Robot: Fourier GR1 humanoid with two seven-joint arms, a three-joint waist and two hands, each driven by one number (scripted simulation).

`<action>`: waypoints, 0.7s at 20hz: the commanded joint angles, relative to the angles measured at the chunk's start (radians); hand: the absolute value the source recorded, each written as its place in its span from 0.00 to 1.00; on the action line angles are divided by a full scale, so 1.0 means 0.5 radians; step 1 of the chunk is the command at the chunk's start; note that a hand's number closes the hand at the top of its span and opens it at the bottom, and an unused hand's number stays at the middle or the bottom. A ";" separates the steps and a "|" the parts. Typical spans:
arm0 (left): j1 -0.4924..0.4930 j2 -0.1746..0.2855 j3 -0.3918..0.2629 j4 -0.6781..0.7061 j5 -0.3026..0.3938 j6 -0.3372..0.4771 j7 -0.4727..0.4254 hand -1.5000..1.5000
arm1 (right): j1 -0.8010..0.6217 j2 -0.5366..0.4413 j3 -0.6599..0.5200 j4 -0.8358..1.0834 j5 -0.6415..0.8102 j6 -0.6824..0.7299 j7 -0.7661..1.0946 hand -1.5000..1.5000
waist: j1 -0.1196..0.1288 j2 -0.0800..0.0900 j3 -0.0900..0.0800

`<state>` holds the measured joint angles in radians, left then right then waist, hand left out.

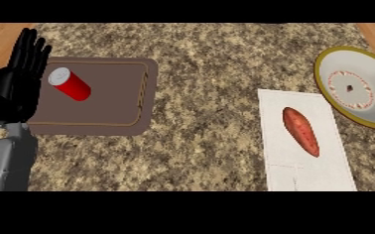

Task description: Pick the cupcake from the placemat and place it in the bowl

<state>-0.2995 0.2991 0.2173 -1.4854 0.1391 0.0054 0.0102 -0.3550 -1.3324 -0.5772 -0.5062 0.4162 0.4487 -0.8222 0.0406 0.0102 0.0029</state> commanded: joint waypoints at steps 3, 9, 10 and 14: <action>-0.009 -0.025 -0.045 -0.020 -0.011 -0.005 0.033 0.50 | -0.304 0.014 0.210 -0.057 -0.029 0.435 0.035 1.00 | 0.038 0.000 -0.004; -0.043 -0.037 -0.017 0.106 -0.071 0.051 -0.076 0.50 | -0.517 0.276 0.520 -0.268 0.040 0.397 0.274 1.00 | -0.014 -0.004 -0.008; -0.013 -0.010 0.006 0.111 0.007 -0.060 -0.129 0.50 | -0.565 0.331 0.557 -0.200 0.066 0.344 0.294 1.00 | 0.014 0.004 -0.006; -0.011 0.005 0.018 0.000 -0.039 0.051 0.032 0.50 | -0.569 0.536 0.670 -0.314 0.069 0.315 0.417 1.00 | -0.041 -0.017 -0.006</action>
<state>-0.2939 0.2929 0.2162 -1.4651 0.1262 0.0050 -0.0136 -0.6235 -1.1422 -0.2954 -0.6344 0.4419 0.5405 -0.6010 0.0382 0.0070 -0.0003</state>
